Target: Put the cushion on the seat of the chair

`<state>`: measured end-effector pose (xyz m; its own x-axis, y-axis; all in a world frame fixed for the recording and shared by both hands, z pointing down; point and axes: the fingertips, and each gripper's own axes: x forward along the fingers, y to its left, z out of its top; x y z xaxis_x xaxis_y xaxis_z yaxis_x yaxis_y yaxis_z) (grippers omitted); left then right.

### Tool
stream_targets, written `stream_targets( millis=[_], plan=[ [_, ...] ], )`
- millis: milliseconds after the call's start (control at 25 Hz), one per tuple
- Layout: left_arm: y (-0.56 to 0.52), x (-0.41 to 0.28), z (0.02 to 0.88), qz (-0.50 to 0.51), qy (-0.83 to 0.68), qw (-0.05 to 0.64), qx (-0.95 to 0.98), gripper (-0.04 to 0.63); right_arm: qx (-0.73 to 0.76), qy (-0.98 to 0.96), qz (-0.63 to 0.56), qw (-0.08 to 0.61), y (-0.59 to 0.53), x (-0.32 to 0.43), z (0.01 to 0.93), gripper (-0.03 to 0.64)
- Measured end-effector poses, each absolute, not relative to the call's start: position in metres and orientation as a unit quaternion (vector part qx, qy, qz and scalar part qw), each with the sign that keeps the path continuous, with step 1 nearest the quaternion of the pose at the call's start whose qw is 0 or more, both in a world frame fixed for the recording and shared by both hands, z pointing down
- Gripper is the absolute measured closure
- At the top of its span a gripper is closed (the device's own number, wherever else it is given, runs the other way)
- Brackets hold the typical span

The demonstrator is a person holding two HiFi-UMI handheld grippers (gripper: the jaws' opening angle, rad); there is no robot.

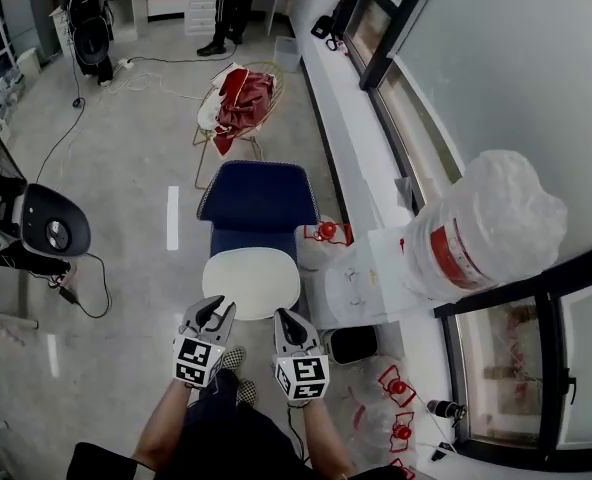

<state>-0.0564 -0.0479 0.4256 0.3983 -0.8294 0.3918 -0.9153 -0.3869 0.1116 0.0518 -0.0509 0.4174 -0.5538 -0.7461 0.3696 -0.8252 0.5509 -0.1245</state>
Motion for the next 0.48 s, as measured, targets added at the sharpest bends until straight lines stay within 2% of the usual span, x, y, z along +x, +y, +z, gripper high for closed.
stream_targets(
  millis=[480],
  plan=[
    [0.014, -0.019, 0.347, 0.115, -0.523, 0.104, 0.838, 0.531, 0.451, -0.879, 0.116, 0.101, 0.01, 0.078, 0.357, 0.588]
  ],
)
